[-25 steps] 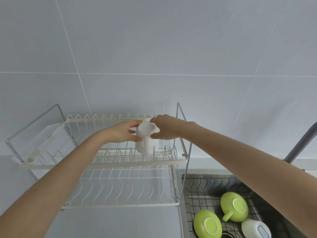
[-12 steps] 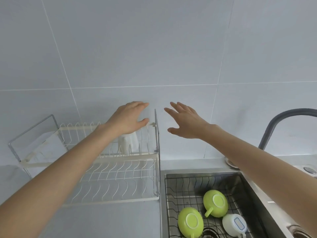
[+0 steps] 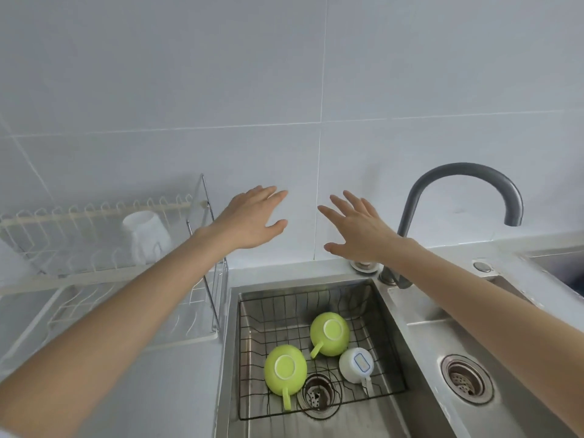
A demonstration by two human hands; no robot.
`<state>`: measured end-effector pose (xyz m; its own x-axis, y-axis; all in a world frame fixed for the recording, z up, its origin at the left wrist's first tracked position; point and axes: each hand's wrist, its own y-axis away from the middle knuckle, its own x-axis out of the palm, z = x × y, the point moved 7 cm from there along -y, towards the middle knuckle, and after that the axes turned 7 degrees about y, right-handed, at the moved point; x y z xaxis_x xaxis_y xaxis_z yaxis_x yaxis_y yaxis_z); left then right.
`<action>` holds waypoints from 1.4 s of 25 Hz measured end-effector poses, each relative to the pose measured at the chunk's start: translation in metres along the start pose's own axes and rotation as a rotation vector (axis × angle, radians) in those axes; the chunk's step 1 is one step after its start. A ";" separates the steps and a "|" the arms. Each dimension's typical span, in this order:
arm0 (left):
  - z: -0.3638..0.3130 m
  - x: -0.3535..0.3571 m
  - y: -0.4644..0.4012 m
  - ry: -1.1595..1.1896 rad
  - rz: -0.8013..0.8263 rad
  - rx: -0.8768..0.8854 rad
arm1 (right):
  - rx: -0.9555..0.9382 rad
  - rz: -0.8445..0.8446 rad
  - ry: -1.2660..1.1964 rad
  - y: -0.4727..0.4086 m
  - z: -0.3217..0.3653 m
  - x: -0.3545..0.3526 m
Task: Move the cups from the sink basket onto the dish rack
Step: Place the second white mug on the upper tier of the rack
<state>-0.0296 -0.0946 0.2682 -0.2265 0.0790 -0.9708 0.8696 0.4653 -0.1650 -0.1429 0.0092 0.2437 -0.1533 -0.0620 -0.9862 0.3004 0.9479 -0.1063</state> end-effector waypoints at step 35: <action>-0.076 0.430 0.032 0.859 0.573 -0.642 | 0.408 0.806 -0.778 0.078 -0.056 0.387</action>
<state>-0.1321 0.0213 -0.1413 -0.3091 0.8613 -0.4032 0.6187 0.5041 0.6026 -0.2314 0.0762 -0.1391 0.7864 0.1995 -0.5847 0.3474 0.6399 0.6855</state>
